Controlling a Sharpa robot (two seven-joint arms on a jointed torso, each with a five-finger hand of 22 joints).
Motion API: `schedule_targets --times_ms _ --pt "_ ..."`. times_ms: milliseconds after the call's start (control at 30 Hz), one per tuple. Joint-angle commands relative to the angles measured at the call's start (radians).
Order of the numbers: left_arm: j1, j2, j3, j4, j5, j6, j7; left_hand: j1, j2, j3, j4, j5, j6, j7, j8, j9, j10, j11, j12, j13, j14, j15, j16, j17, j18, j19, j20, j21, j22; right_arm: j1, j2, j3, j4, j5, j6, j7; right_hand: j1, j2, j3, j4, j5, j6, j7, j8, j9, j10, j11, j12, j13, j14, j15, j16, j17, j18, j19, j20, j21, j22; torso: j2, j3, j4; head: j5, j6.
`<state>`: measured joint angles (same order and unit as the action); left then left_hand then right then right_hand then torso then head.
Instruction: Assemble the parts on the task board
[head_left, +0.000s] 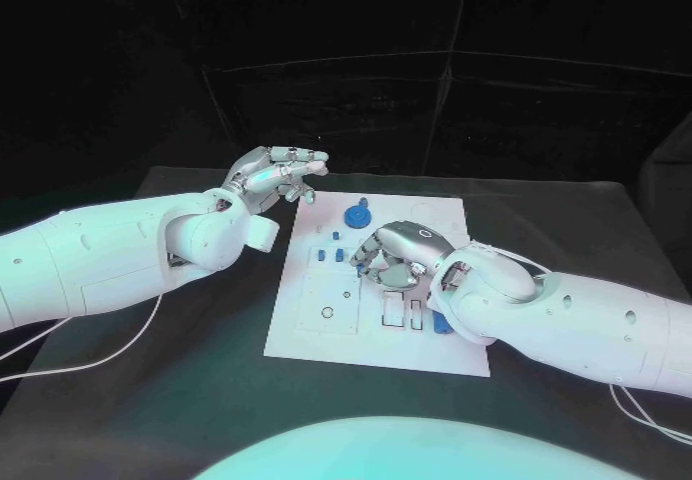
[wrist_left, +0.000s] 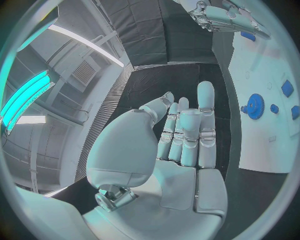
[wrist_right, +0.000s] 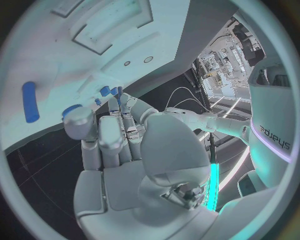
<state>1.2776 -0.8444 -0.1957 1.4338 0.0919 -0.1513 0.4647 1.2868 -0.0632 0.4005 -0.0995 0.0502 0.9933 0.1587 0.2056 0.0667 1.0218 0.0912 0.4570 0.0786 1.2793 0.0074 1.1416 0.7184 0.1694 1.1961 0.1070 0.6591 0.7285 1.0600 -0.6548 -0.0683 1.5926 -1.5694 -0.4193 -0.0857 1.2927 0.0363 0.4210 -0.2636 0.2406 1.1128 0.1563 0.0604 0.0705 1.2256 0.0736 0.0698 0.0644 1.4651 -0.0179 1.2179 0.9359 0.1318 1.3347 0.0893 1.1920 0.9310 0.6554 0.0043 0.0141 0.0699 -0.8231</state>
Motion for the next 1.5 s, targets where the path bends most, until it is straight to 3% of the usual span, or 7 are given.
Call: schedule_targets --times_ms 33,267,800,1000,1500 --pt "0.001 0.002 0.001 0.003 -0.002 0.001 0.013 -0.009 0.000 -0.006 0.002 -0.001 -0.007 0.003 -0.007 -0.001 -0.006 -0.001 0.003 -0.001 -0.004 0.001 -0.003 -0.001 0.013 0.000 0.002 -0.006 -0.001 -0.006 0.011 0.001 -0.011 -0.048 0.015 0.009 -0.017 -0.015 0.038 0.006 -0.003 0.005 -0.004 0.006 -0.001 0.005 0.004 0.005 0.001 0.007 0.006 0.005 -0.002 -0.007 -0.008 0.000 0.005 0.001 0.001 -0.0006 0.0024 0.012 -0.007" --pt "0.001 0.006 0.001 0.002 -0.002 0.002 0.013 -0.009 0.000 -0.006 0.002 -0.001 -0.007 0.003 -0.007 -0.001 -0.006 -0.001 0.003 -0.001 -0.004 0.001 -0.003 -0.001 0.013 0.000 0.002 -0.006 -0.001 -0.020 0.038 0.000 -0.036 -0.068 0.032 -0.005 -0.029 -0.032 0.066 0.015 -0.007 0.005 -0.004 0.006 -0.001 0.005 0.005 0.004 0.001 0.007 0.007 0.007 -0.005 -0.007 -0.008 -0.001 0.006 0.001 0.000 0.0011 0.0002 0.025 -0.013" --pt "0.001 0.011 0.001 0.000 -0.002 0.003 0.012 -0.008 0.000 -0.007 0.001 -0.001 -0.008 0.003 -0.007 -0.001 -0.007 -0.001 0.003 -0.001 -0.005 0.001 -0.004 -0.003 0.013 0.000 0.002 -0.007 -0.002 -0.041 0.074 0.000 -0.051 -0.086 0.049 -0.014 -0.031 -0.035 0.071 0.018 -0.007 0.004 -0.004 0.006 -0.001 0.005 0.005 0.005 0.001 0.007 0.006 0.008 -0.004 -0.007 -0.008 -0.001 0.006 0.001 -0.001 0.0020 -0.0009 0.048 -0.023" --pt "0.001 0.011 0.001 0.000 -0.002 0.003 0.012 -0.008 0.000 -0.008 0.001 -0.001 -0.008 0.003 -0.007 -0.001 -0.008 0.000 0.004 -0.001 -0.005 0.002 -0.004 -0.003 0.013 0.000 0.003 -0.008 -0.002 -0.044 0.078 0.000 -0.053 -0.088 0.050 -0.013 -0.031 -0.036 0.074 0.019 -0.007 0.004 -0.004 0.006 -0.001 0.005 0.005 0.005 0.001 0.007 0.006 0.008 -0.003 -0.007 -0.007 -0.001 0.007 0.002 -0.001 0.0004 -0.0011 0.052 -0.026" --pt "0.001 0.011 0.001 0.001 -0.002 0.005 0.012 -0.008 0.000 -0.008 0.001 -0.001 -0.008 0.003 -0.007 -0.001 -0.008 0.000 0.004 -0.001 -0.005 0.002 -0.004 -0.003 0.013 0.000 0.003 -0.008 -0.002 -0.050 0.095 0.000 -0.075 -0.094 0.056 -0.018 -0.032 -0.038 0.077 0.020 -0.009 0.005 -0.004 0.006 -0.001 0.006 0.004 0.005 0.001 0.008 0.006 0.010 -0.002 -0.007 -0.008 -0.001 0.007 0.002 0.000 0.0008 -0.0008 0.060 -0.032"
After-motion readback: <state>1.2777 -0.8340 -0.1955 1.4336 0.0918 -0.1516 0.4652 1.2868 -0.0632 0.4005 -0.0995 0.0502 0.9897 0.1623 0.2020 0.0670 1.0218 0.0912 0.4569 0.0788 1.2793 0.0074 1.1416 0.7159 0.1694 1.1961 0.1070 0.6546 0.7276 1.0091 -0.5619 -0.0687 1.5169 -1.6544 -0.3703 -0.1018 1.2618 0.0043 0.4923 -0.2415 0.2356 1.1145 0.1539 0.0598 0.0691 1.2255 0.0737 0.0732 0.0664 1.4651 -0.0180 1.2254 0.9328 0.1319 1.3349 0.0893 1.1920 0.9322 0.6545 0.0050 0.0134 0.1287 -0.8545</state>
